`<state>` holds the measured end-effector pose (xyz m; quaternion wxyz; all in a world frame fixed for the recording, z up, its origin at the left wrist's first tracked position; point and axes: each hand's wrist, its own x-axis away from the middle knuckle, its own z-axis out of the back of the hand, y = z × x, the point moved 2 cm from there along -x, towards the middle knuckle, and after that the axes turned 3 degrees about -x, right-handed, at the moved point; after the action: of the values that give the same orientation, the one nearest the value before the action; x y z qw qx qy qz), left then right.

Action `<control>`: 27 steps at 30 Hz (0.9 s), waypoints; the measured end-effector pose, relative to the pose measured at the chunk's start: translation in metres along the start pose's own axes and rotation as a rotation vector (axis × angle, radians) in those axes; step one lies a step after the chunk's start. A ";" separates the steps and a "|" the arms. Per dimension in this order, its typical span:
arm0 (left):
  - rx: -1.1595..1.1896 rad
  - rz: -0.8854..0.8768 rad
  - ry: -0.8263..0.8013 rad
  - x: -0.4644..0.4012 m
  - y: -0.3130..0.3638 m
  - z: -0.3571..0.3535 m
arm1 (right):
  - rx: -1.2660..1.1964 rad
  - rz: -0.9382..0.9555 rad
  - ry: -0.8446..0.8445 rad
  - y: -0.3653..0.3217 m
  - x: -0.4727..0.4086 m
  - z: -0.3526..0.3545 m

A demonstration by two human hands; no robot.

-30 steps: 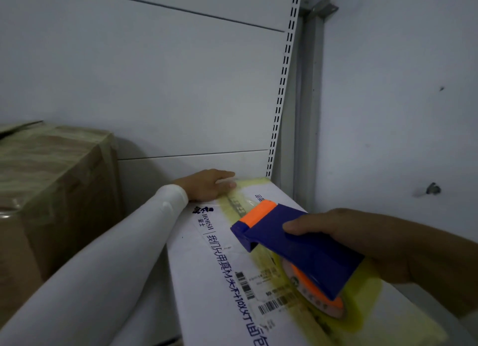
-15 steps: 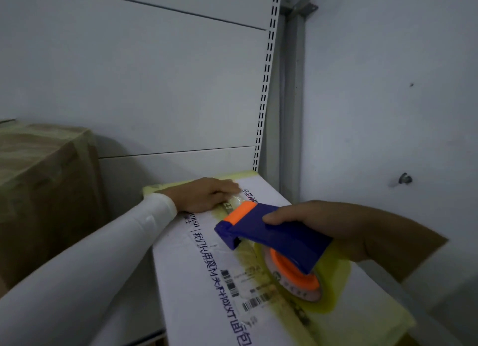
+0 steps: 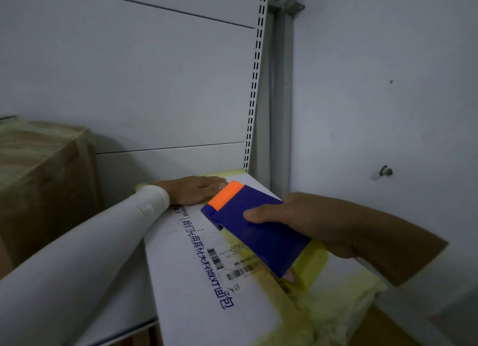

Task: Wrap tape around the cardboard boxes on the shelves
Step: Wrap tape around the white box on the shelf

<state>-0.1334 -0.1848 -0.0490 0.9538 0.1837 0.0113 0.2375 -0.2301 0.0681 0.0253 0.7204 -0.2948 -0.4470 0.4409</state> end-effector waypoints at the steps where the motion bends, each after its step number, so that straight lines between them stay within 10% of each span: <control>1: 0.000 0.018 -0.003 0.000 -0.002 0.000 | 0.015 0.006 0.013 0.000 0.004 0.001; 27: -0.166 0.156 0.102 -0.003 -0.050 0.008 | 0.095 -0.065 0.028 -0.010 0.002 0.023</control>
<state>-0.1127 -0.2300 -0.0599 0.9426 0.0920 0.0255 0.3199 -0.2462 0.0664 0.0440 0.7537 -0.2519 -0.4246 0.4338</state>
